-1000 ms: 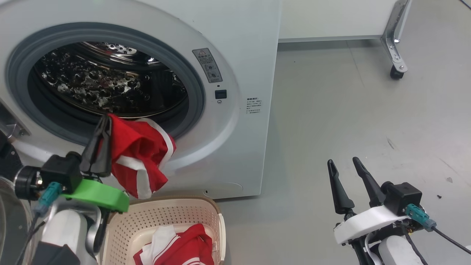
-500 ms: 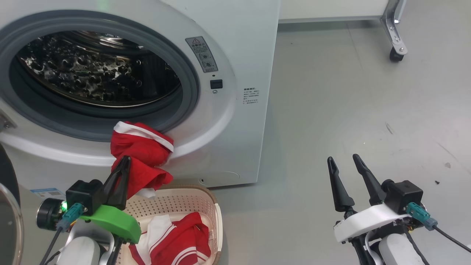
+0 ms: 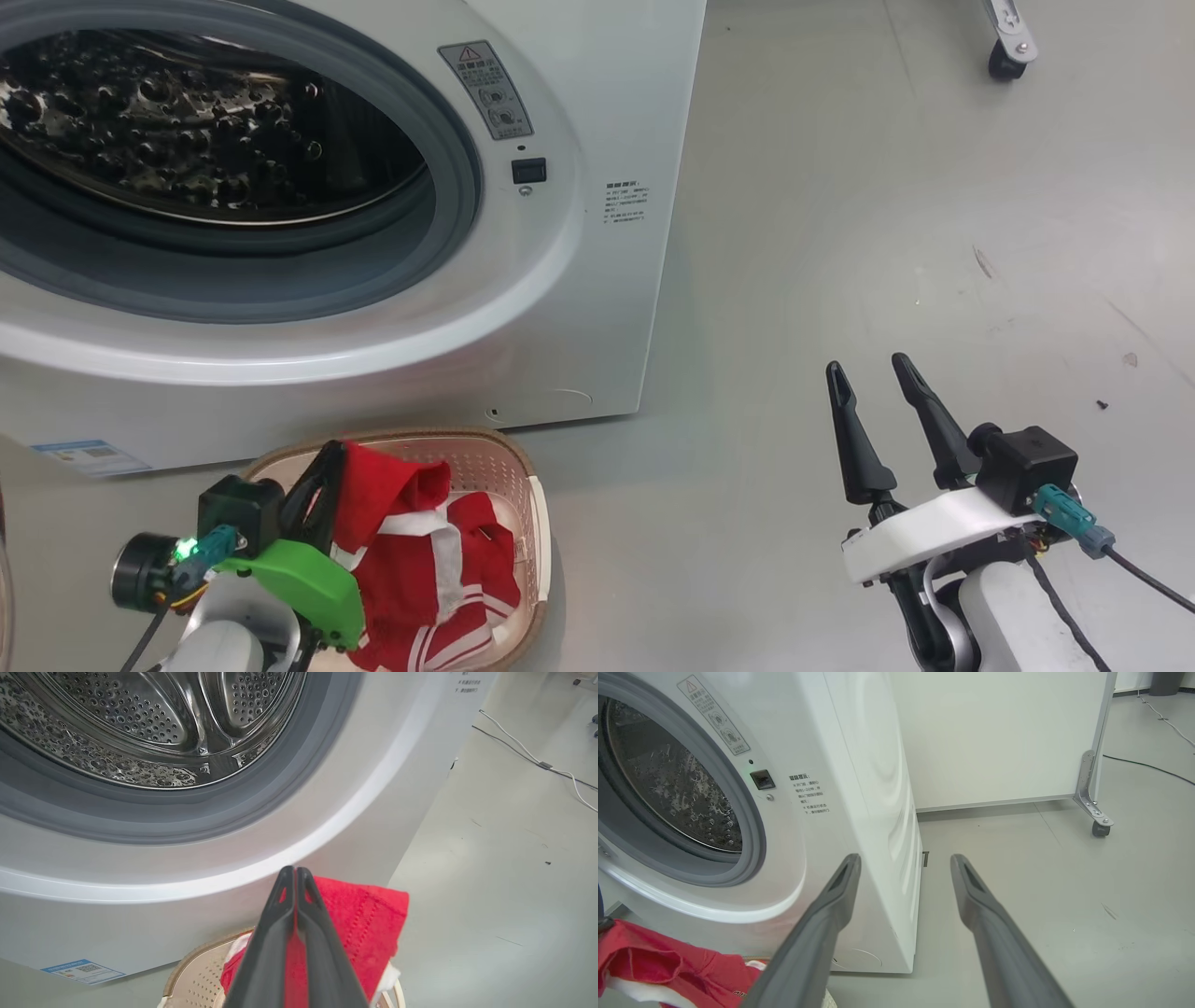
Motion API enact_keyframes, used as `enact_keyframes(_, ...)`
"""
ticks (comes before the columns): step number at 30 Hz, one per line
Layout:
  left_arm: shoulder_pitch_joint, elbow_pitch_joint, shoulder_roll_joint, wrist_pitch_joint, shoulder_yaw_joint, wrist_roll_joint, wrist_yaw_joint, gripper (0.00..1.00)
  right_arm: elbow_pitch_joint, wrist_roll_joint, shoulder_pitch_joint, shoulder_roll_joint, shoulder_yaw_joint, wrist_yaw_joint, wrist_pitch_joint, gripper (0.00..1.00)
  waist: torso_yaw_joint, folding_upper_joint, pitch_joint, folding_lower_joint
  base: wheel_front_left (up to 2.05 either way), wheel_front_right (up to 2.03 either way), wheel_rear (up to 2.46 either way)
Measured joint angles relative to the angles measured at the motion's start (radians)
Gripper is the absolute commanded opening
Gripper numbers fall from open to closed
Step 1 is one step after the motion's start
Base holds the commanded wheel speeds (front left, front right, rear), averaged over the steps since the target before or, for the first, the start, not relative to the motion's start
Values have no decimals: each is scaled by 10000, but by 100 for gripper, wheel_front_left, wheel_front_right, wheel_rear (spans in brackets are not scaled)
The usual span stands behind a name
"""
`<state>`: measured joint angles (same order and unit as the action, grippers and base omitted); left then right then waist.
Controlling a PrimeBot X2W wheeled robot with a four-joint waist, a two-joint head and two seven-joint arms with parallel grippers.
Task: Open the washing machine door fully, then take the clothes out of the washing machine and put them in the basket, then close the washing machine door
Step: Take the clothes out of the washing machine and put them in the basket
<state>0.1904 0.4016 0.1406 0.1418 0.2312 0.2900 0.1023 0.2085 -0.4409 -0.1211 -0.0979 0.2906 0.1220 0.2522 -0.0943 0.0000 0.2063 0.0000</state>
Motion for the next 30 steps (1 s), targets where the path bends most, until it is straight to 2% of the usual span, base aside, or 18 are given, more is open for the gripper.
enact_keyframes(9, 129, 533, 19, -278, 174, -2, 12, 0, -115, 0, -322, -35, -2, 0, 0, 100, -178, 0, 712, 0, 0, 0, 0)
enact_keyframes(19, 1105, 1168, 42, -443, 293, -92, 88, 0, -328, 15, -675, -69, -140, 2, 0, 100, -446, 0, 1759, 0, 0, 0, 0)
enact_keyframes(30, 1626, 2690, 253, -554, 263, -196, 84, 0, -460, 50, -989, -291, -320, 0, 0, 100, -590, 0, 2699, 0, 0, 0, 0)
